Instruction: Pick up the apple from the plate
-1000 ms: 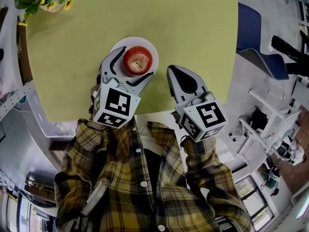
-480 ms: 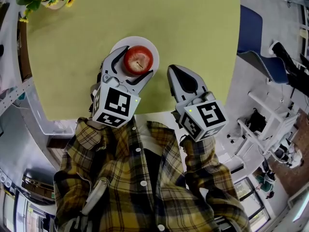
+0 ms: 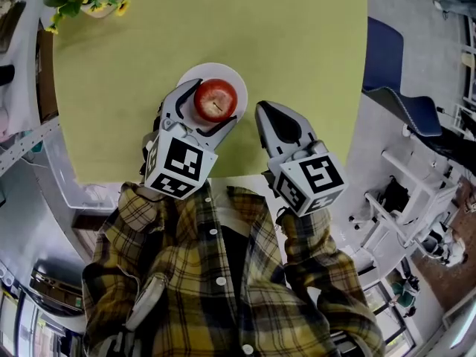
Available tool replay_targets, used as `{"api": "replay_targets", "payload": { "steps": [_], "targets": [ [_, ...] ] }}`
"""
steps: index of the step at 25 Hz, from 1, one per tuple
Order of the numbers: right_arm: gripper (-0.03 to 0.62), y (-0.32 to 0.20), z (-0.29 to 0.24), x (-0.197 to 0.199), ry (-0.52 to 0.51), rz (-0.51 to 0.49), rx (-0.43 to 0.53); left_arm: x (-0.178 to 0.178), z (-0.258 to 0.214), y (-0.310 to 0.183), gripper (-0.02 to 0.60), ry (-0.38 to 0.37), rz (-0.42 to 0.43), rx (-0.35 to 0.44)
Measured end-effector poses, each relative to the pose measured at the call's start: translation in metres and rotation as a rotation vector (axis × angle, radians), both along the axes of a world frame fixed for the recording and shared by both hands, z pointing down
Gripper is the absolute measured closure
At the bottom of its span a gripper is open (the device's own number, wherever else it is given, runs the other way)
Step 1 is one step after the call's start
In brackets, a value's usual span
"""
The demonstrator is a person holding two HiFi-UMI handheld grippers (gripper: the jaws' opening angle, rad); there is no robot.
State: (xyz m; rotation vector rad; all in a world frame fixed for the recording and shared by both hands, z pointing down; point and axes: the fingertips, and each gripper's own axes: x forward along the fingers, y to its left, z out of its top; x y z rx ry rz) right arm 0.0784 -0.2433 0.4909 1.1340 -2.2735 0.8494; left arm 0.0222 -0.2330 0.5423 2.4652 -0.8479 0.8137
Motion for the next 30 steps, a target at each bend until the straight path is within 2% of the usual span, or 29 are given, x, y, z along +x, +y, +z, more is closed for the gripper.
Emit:
{"api": "replay_targets", "payload": {
  "steps": [14,22,26,30],
  "targets": [
    [0.597,0.004,-0.078,-0.016,-0.048,-0.066,0.087,0.002,-0.082,0.003,0.170,0.031,-0.007,0.031],
    [0.597,0.013,-0.125,-0.013,-0.065,-0.069,0.137,0.000,-0.135,0.009,0.172,0.033,0.009,0.075],
    [0.597,0.014,-0.142,-0.010,-0.089,-0.051,0.153,-0.005,-0.163,0.012,0.172,0.065,0.002,0.077],
    [0.597,0.016,-0.156,-0.013,-0.054,-0.064,0.197,-0.010,-0.181,0.020,0.172,0.085,-0.009,0.092]
  ]
}}
